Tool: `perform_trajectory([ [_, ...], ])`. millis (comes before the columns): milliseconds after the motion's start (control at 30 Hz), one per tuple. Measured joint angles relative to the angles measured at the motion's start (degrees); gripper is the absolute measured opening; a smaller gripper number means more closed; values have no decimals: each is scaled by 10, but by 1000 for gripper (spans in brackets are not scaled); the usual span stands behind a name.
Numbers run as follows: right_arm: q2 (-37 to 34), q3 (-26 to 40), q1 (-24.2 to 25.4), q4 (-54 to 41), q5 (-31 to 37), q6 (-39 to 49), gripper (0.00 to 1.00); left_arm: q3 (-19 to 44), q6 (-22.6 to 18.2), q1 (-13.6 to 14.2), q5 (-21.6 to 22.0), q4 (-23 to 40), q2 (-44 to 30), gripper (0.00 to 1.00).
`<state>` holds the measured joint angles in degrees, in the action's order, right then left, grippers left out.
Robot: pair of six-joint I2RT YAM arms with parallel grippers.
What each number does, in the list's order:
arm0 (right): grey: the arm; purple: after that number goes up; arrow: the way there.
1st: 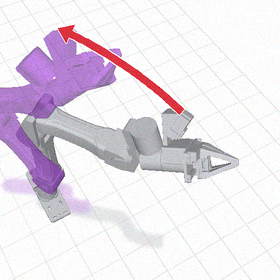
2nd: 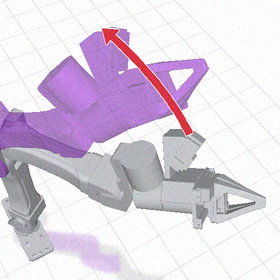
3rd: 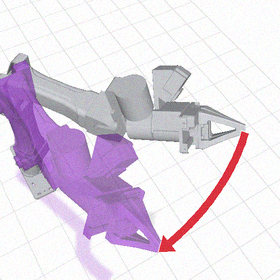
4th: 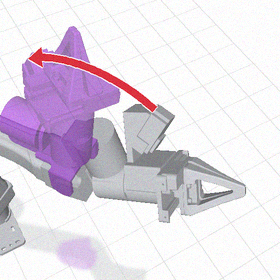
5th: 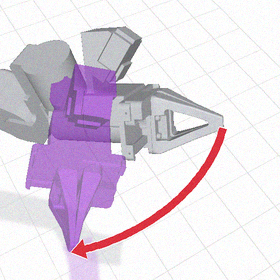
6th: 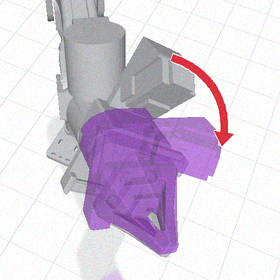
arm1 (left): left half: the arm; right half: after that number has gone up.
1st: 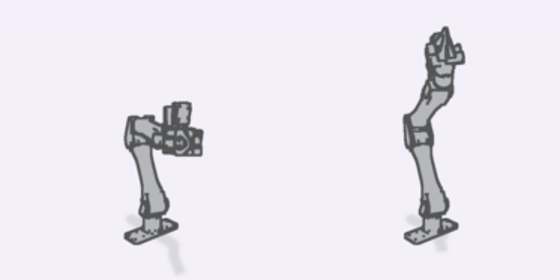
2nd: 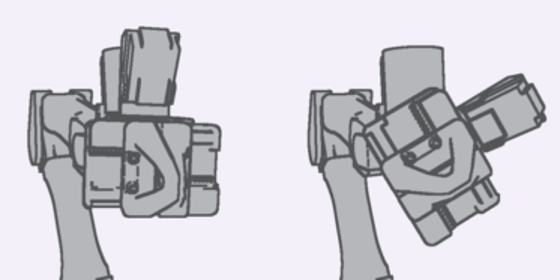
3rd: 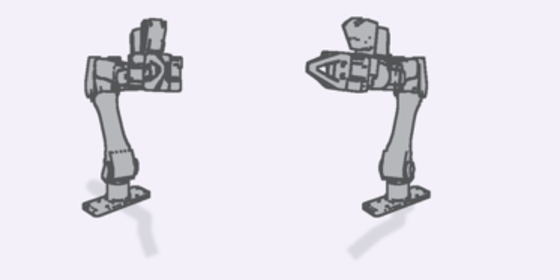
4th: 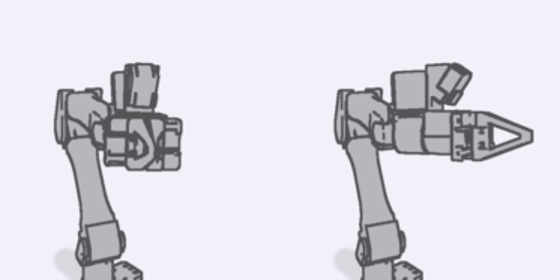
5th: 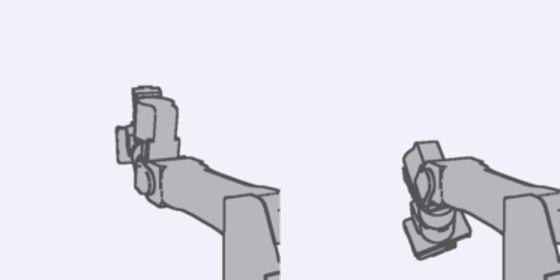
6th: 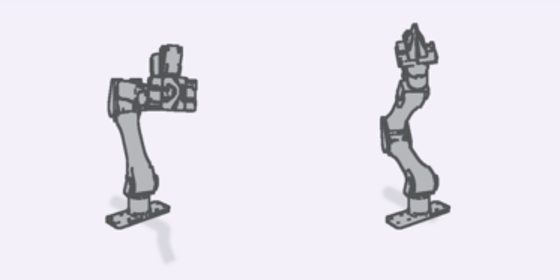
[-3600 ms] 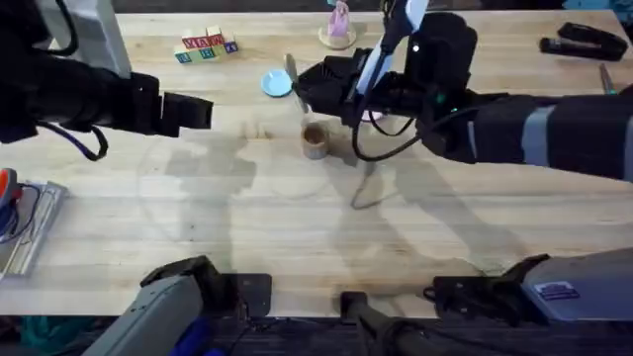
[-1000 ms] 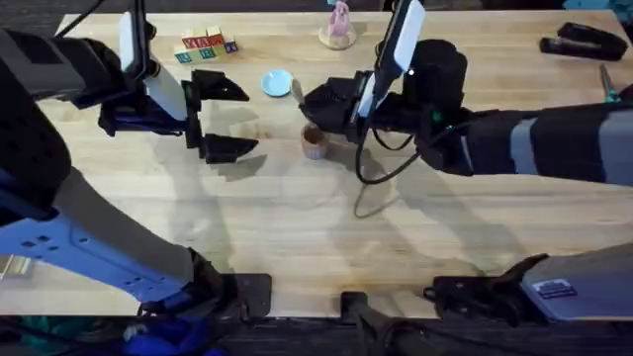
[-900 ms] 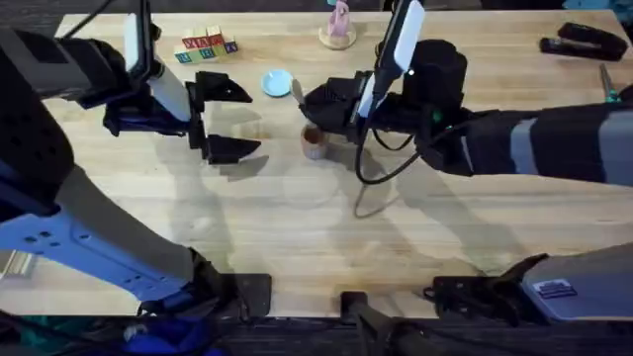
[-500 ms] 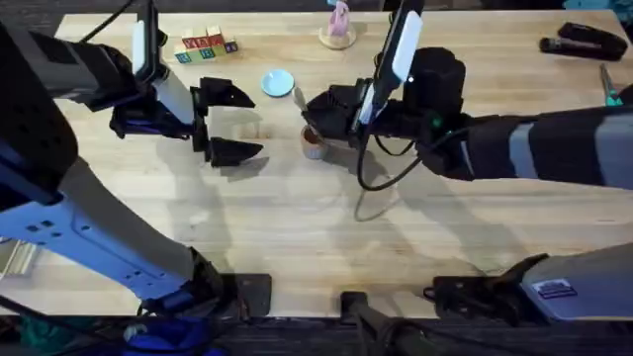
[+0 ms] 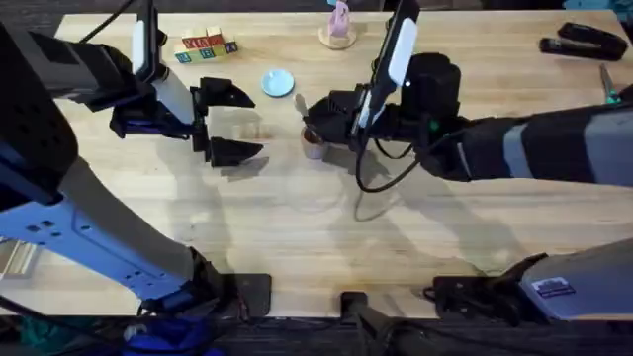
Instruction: Pick up a utensil and set it on the pink plate, then put the other utensil in the container.
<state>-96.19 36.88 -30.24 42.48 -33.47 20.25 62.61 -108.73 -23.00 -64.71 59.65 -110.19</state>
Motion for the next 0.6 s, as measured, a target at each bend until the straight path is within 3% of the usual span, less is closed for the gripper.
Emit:
perform_trajectory([
  [600,-6,0,0,-11,0,0,34,0,0,0,0,0,0,993],
])
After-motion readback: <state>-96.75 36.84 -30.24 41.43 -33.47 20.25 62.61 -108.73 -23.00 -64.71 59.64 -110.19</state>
